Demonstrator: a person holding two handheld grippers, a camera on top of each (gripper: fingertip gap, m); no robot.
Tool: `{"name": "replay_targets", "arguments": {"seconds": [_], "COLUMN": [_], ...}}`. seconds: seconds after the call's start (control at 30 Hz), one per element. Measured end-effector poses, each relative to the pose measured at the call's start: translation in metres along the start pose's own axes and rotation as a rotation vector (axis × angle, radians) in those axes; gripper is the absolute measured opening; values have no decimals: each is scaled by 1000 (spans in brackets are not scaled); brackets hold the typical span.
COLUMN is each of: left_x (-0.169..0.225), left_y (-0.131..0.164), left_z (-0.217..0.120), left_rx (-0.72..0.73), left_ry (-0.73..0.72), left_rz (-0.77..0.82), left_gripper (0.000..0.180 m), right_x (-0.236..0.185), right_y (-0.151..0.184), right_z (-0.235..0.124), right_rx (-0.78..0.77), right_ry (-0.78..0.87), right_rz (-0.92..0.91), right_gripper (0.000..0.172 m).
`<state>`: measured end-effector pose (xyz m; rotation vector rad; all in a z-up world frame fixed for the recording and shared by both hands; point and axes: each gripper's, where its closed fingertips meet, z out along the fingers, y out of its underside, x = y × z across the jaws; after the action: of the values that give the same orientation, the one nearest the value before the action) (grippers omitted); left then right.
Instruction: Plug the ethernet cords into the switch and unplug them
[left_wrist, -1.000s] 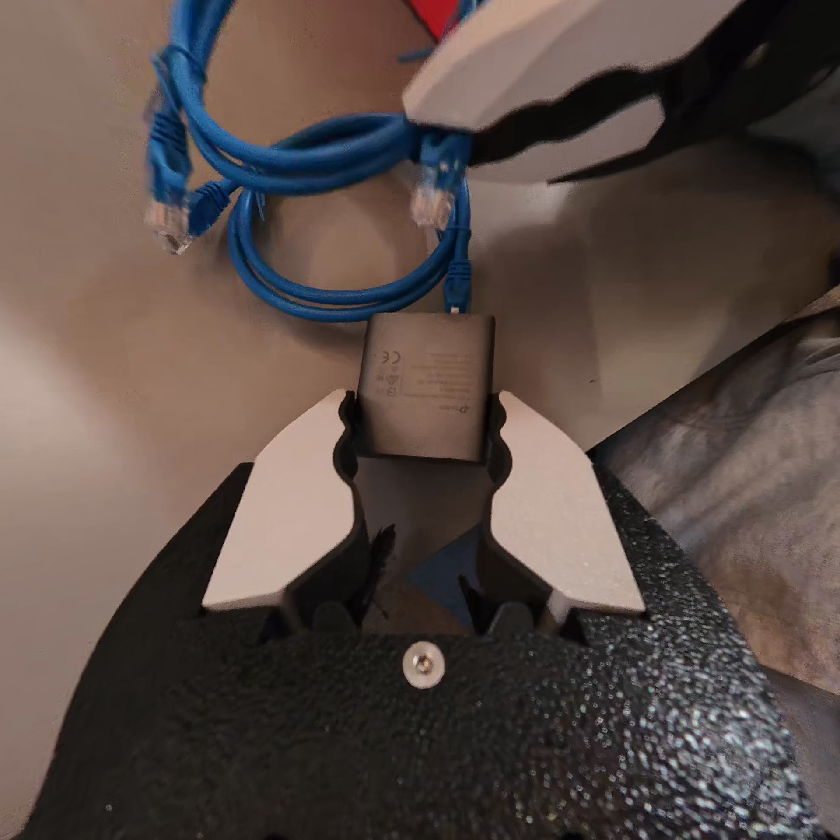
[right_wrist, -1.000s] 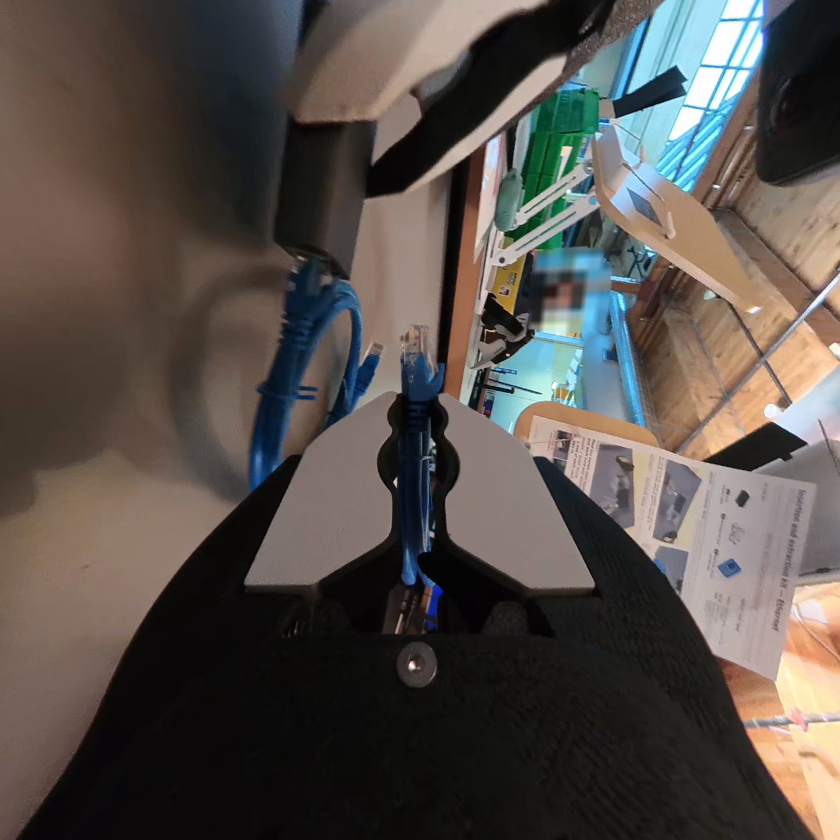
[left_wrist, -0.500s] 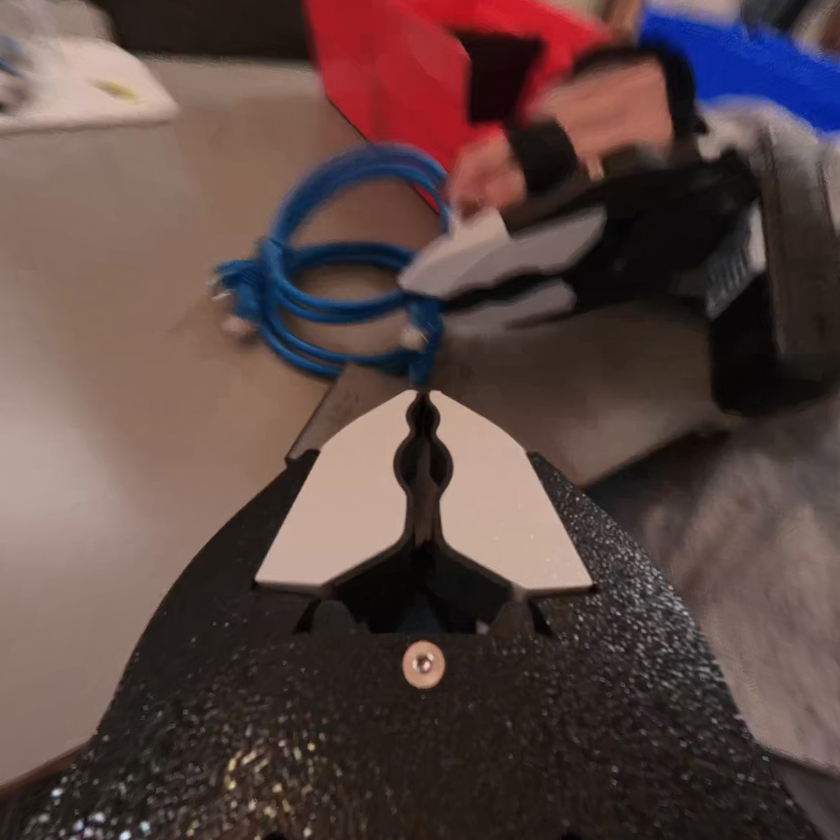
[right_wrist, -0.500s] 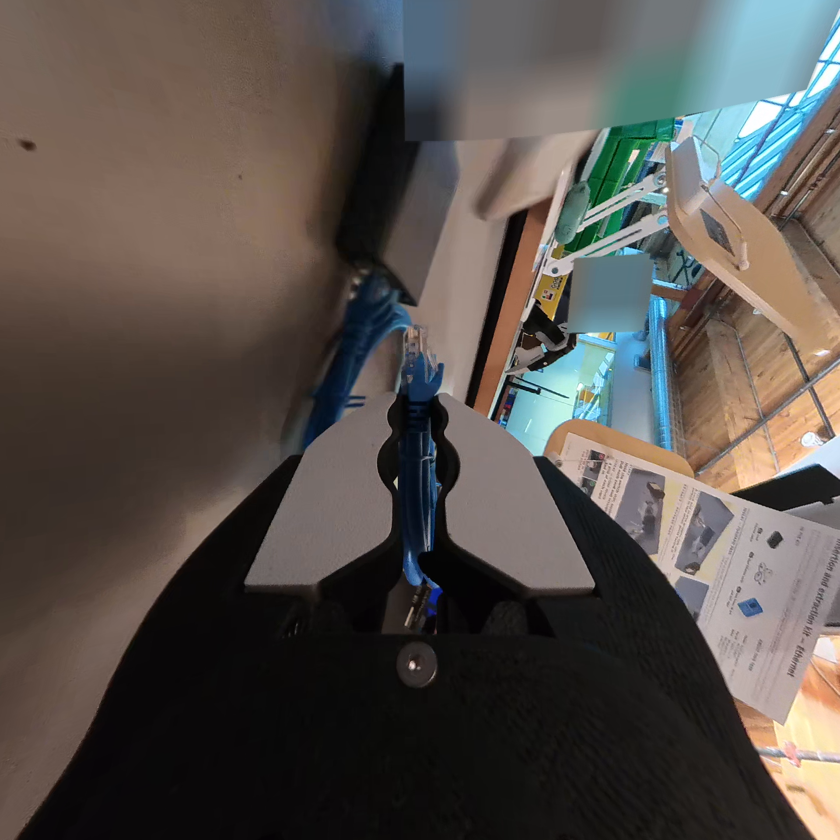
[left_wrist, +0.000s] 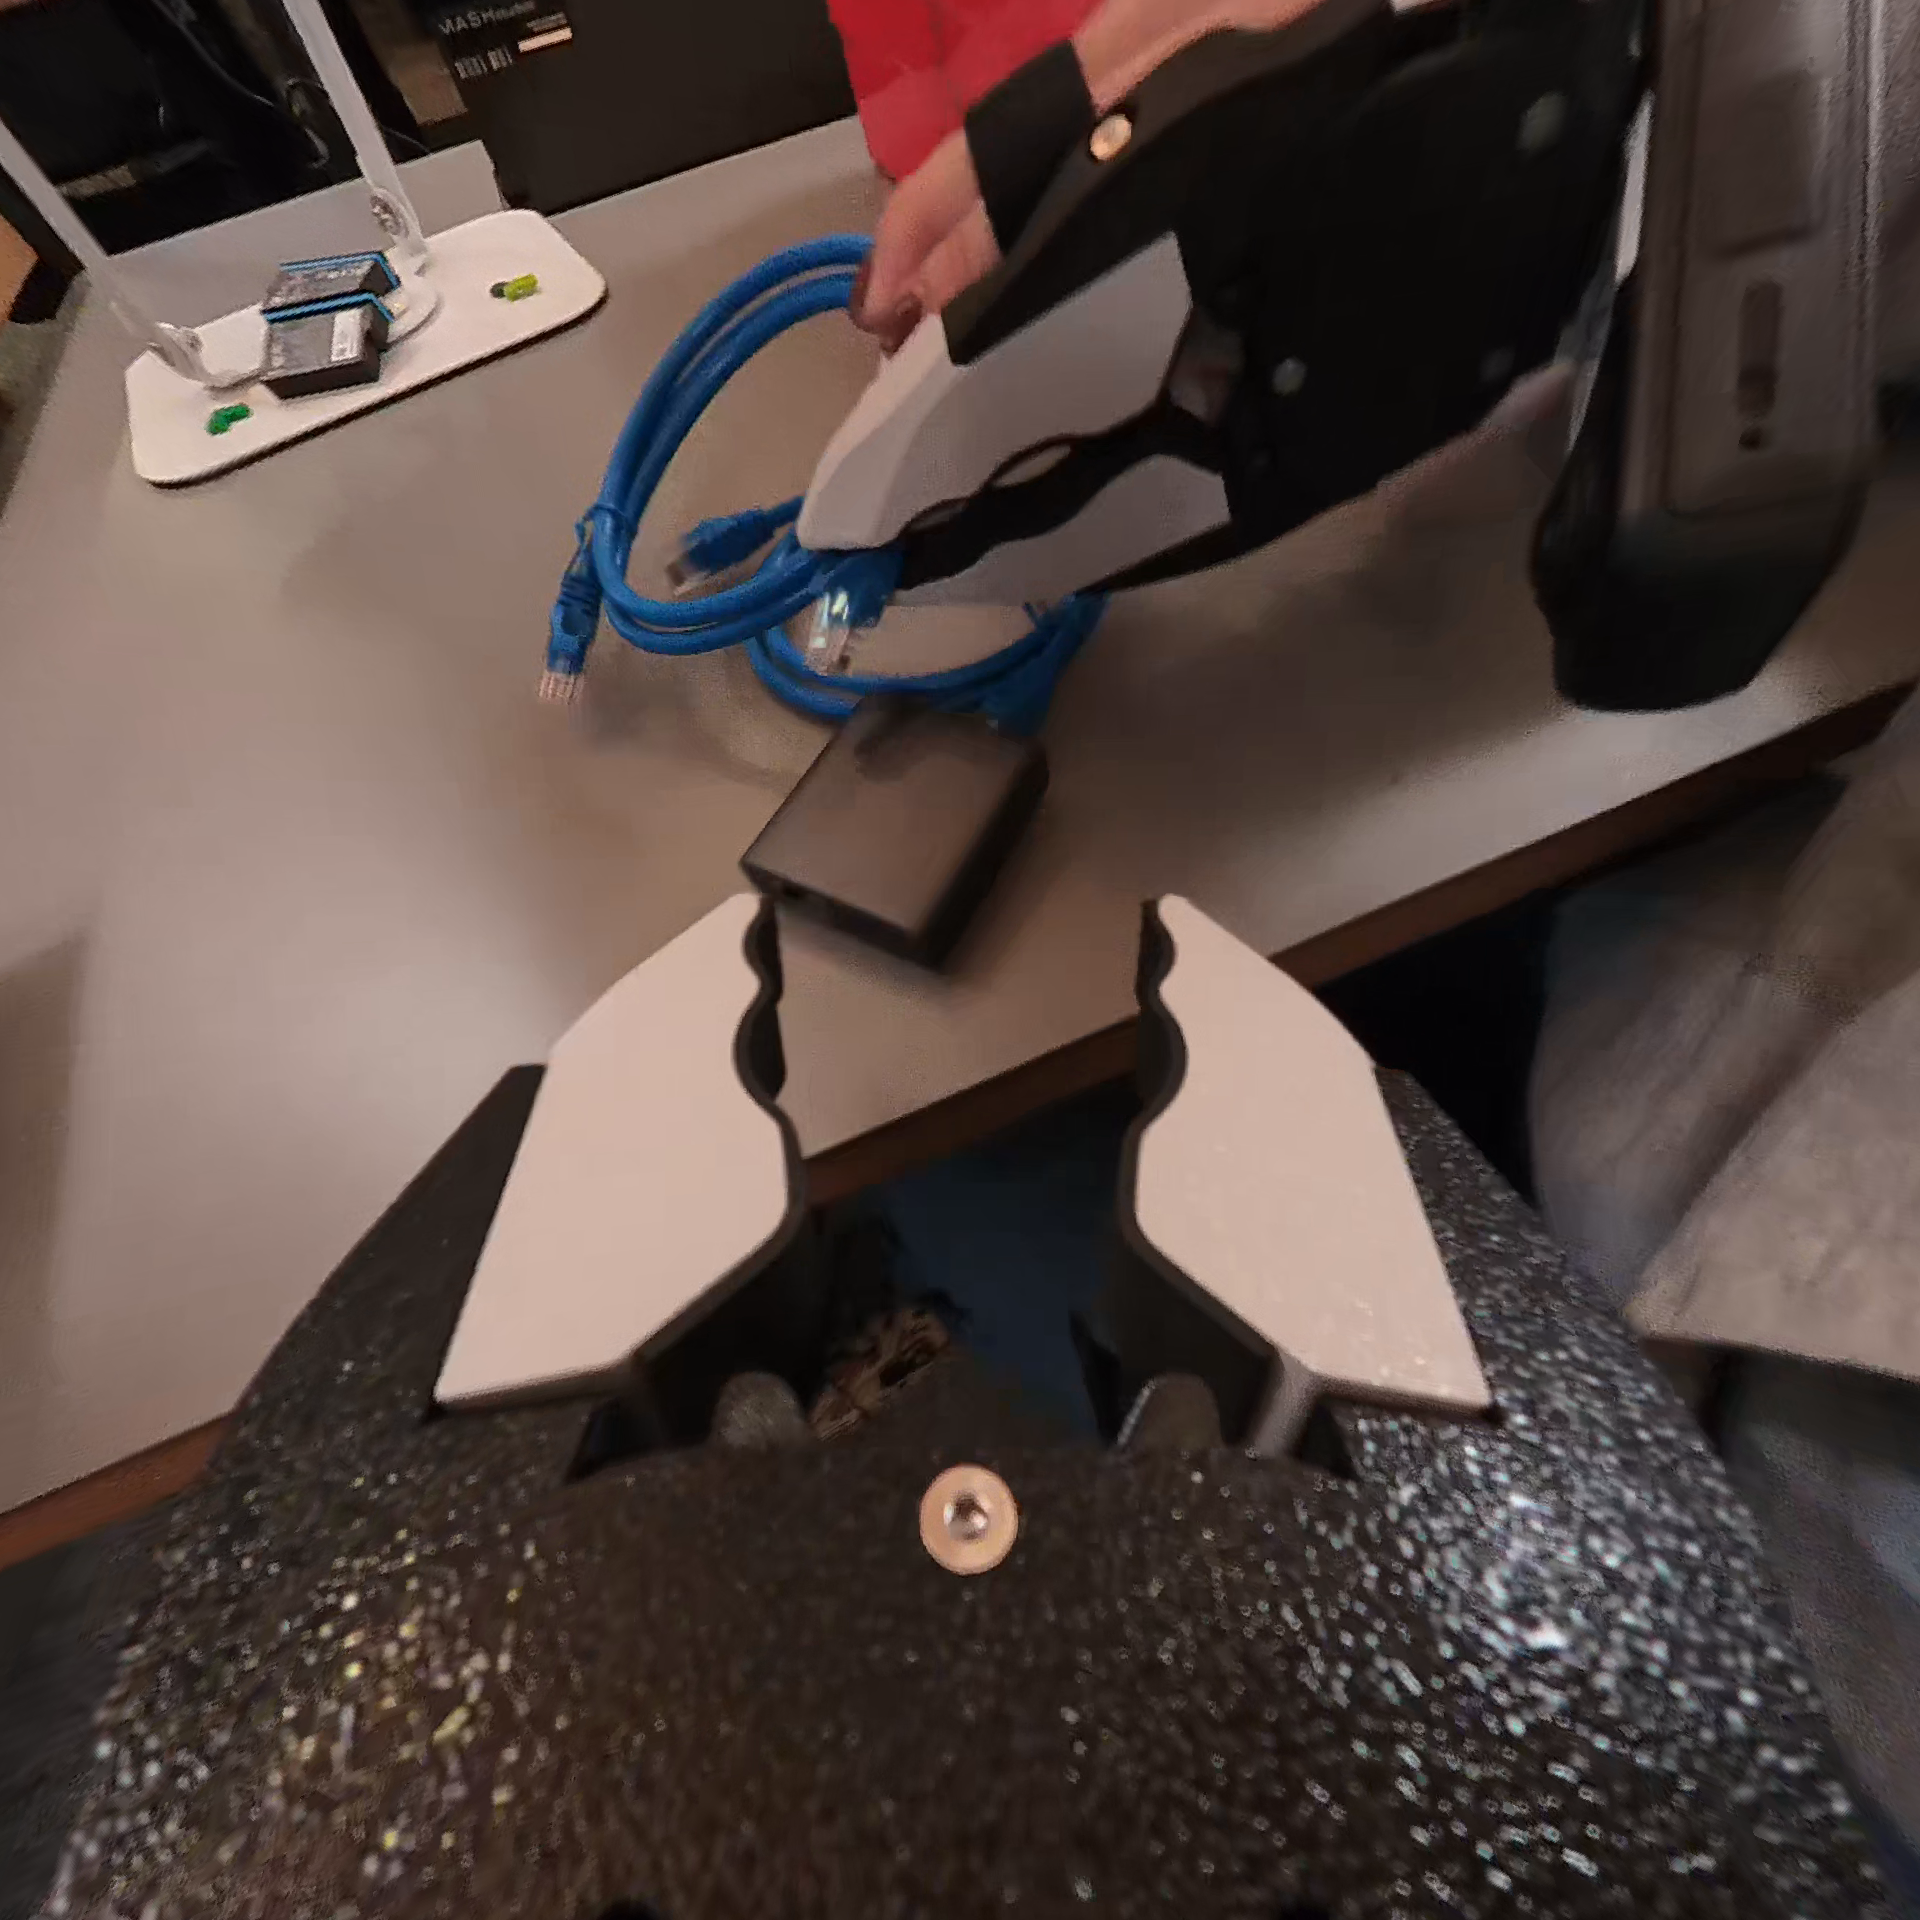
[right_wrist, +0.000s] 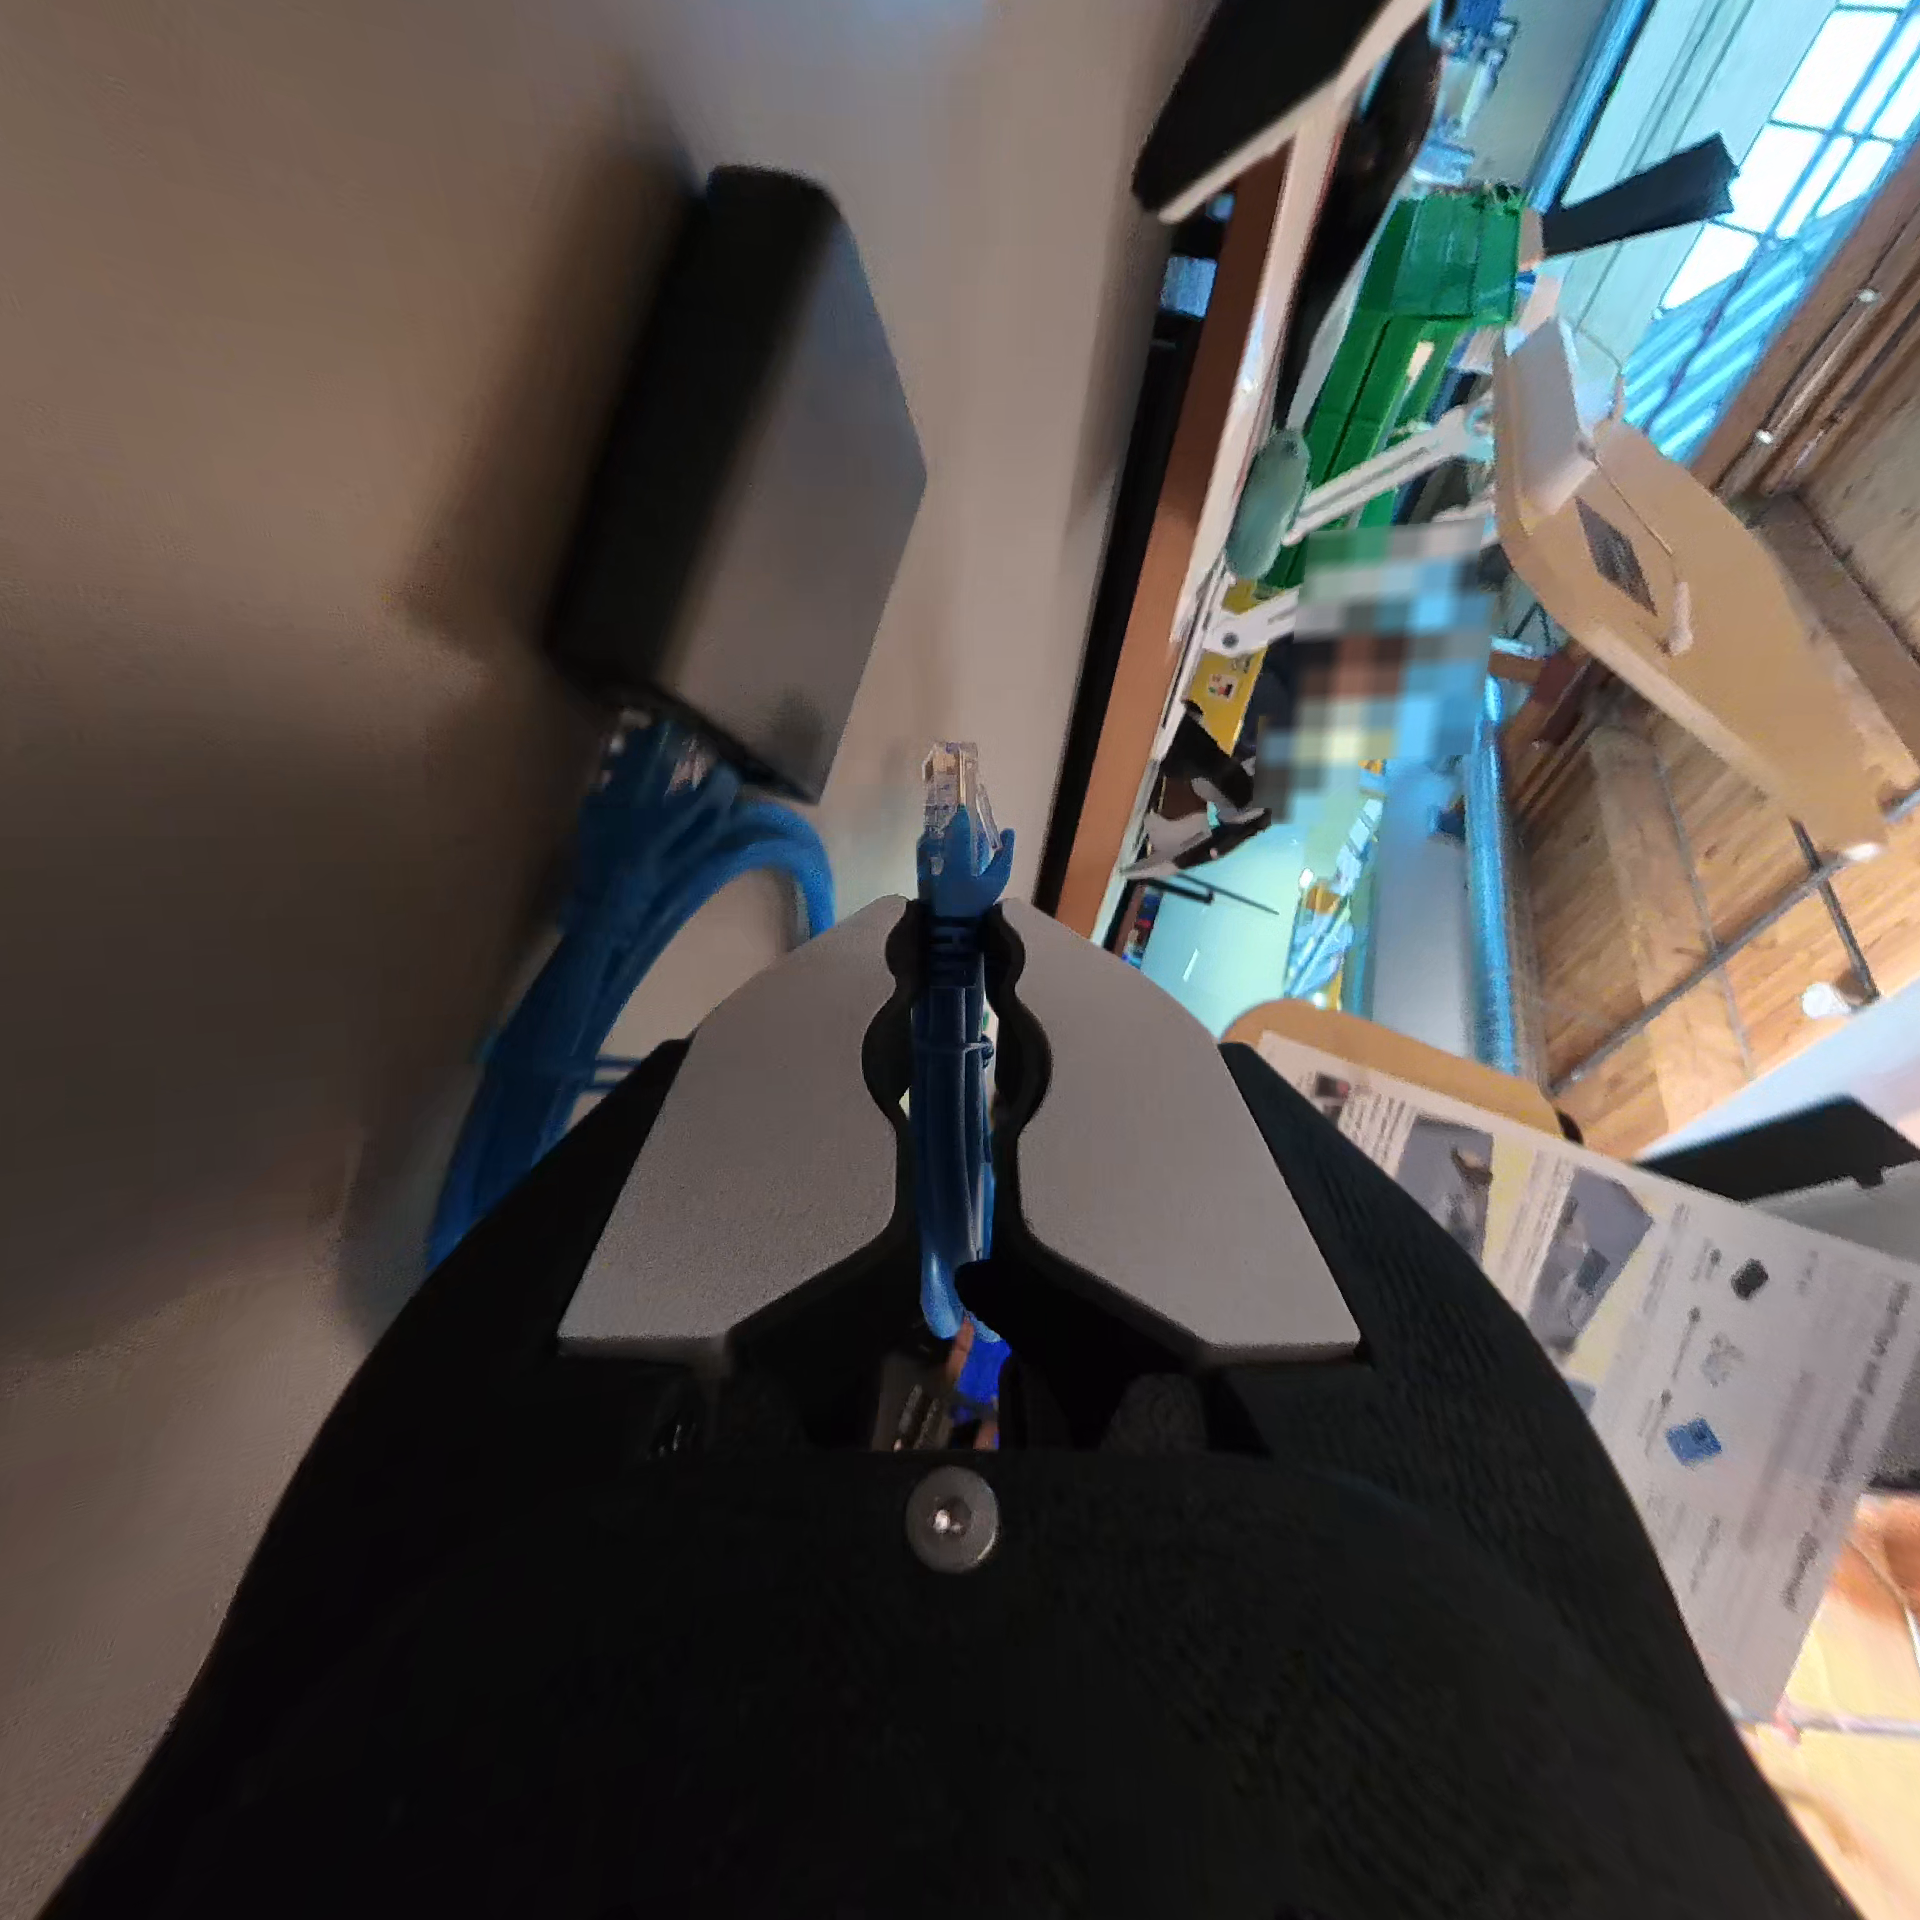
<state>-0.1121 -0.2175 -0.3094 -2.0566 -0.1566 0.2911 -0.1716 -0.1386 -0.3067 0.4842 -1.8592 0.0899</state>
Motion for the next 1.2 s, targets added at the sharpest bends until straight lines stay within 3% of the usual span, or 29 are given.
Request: {"name": "replay_targets", "arguments": {"seconds": [0.27, 0.53, 0.63, 0.73, 0.9, 1.2], "left_x": [-7, 11, 18, 25, 21, 20], "left_y": [33, 38, 40, 38, 33, 18], "left_z": [-18, 3, 7, 7, 2, -15], "left_rx": [-111, -102, -106, -81, -56, -58], "left_ry": [-146, -248, -252, -284, -370, -270], "left_rz": [302, 698, 851, 998, 1052, 844], "left_gripper": [84, 86, 82, 66, 27, 21], "right_x": [-13, -14, -15, -15, -14, -9], "right_y": [-21, -51, -61, -68, -63, -36], "right_z": [8, -7, -13, -16, -18, -37], "right_rx": [60, 117, 134, 142, 135, 86], "right_ry": [-93, -88, -84, -84, -84, -84], "right_rz": [-77, -37, -30, -16, 36, 148], "right_gripper": [10, 10, 10, 10, 10, 10]}}
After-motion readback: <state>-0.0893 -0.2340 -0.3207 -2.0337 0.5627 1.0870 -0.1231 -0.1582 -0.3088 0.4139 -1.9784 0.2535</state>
